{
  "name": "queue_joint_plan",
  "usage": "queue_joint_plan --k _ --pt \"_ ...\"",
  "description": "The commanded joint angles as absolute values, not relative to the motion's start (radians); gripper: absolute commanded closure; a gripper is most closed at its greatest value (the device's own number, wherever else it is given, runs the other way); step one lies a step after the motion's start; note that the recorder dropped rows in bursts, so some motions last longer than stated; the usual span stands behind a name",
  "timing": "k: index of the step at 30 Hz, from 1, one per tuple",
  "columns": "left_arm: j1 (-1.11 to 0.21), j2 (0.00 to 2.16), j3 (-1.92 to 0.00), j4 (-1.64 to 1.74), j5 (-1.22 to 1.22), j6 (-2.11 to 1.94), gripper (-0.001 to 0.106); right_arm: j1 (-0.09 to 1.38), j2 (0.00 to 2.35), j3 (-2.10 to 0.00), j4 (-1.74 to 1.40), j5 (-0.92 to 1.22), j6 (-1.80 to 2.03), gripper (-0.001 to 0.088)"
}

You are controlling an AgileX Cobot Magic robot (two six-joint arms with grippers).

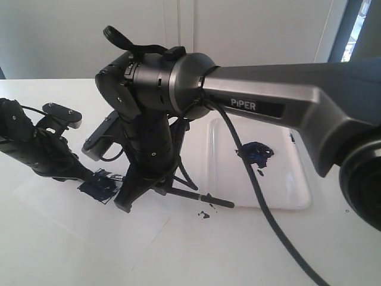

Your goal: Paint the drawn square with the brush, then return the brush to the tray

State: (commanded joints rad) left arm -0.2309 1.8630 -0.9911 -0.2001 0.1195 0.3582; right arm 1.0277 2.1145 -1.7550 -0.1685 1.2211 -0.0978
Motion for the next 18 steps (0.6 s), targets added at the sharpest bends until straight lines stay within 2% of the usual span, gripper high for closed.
queue_joint_plan --k 18 --pt "-0.231 1.863 -0.991 -0.2 0.119 0.358 0.075 1.028 2.044 -1.624 -0.159 1.221 -0.08 0.0868"
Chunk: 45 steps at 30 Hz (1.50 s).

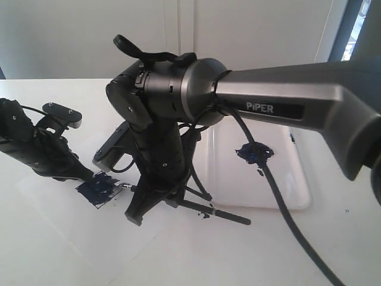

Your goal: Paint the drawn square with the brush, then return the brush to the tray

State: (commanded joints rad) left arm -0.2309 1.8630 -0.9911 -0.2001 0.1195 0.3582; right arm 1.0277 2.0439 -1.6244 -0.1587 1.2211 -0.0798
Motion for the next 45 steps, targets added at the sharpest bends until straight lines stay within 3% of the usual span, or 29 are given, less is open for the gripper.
queue_joint_plan --k 45 --pt "-0.231 1.883 -0.991 -0.2 0.113 0.358 0.075 1.028 2.002 -1.557 -0.038 1.211 -0.146 0.0868"
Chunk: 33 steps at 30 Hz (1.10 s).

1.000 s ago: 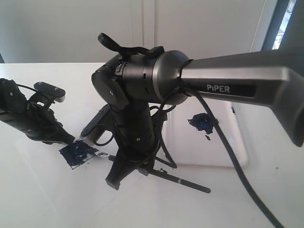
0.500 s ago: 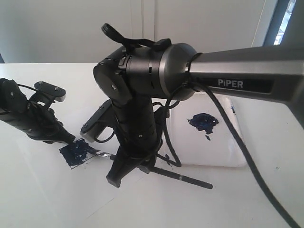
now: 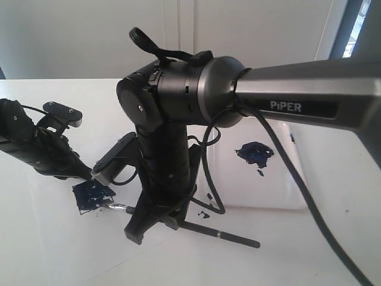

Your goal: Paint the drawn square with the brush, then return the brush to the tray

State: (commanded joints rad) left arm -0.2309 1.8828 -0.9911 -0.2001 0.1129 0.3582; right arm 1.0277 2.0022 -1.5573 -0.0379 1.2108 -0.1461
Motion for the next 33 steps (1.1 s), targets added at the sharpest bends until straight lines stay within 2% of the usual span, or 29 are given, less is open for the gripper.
queue_joint_plan --k 8,18,24,28,33 --pt "-0.231 1.831 -0.991 -0.2 0.182 0.36 0.075 1.028 2.006 -1.557 -0.042 1.206 -0.146 0.0868" --pt "-0.231 1.683 -0.991 -0.2 0.463 0.358 0.075 1.028 2.017 -1.557 -0.053 1.195 -0.146 0.0868" --pt "-0.231 1.669 -0.984 -0.186 0.685 0.358 0.065 1.028 2.017 -1.557 -0.053 1.195 -0.146 0.0868" --pt "-0.231 1.669 -0.949 -0.174 0.676 0.353 0.064 1.028 2.017 -1.557 -0.053 1.195 -0.146 0.0868" --pt "-0.231 1.675 -0.875 -0.176 0.55 0.353 0.064 1.028 2.017 -1.56 -0.047 1.171 -0.146 0.0868"
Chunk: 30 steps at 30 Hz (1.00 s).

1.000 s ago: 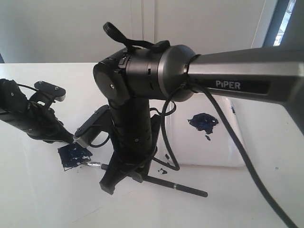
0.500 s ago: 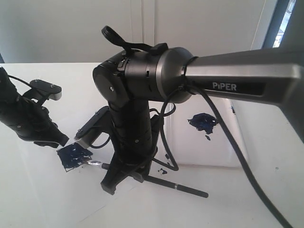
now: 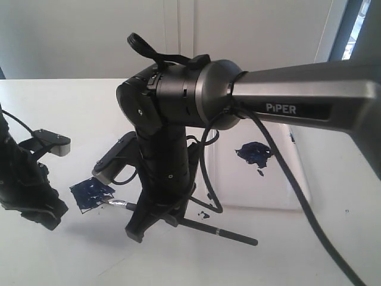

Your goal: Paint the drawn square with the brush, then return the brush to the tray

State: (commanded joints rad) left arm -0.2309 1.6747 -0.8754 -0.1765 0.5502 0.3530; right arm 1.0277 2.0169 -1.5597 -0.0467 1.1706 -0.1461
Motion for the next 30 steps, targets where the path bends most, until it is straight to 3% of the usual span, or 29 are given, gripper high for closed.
queue_joint_plan --k 30 --pt "-0.231 1.746 -0.869 -0.216 0.516 0.355 0.064 1.028 2.026 -1.595 0.082 1.155 -0.179 0.0868"
